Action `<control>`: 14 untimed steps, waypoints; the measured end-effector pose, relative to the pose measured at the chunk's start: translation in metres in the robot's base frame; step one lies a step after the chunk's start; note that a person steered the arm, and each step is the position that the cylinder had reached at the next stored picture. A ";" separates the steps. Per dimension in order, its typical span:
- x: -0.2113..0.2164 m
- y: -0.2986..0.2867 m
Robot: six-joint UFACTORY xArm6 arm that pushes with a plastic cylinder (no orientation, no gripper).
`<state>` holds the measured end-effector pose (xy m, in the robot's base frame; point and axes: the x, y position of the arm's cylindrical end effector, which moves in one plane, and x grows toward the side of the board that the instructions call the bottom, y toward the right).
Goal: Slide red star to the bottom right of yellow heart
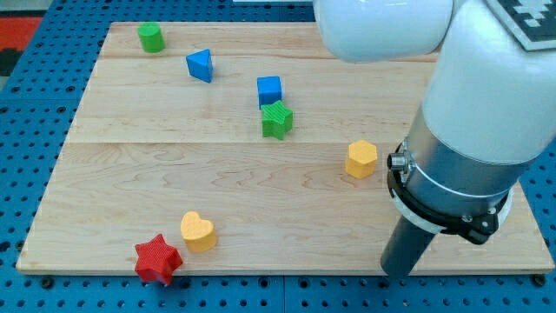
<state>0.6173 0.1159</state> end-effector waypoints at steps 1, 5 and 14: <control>-0.043 -0.013; -0.001 -0.305; -0.005 -0.014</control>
<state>0.6127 0.1015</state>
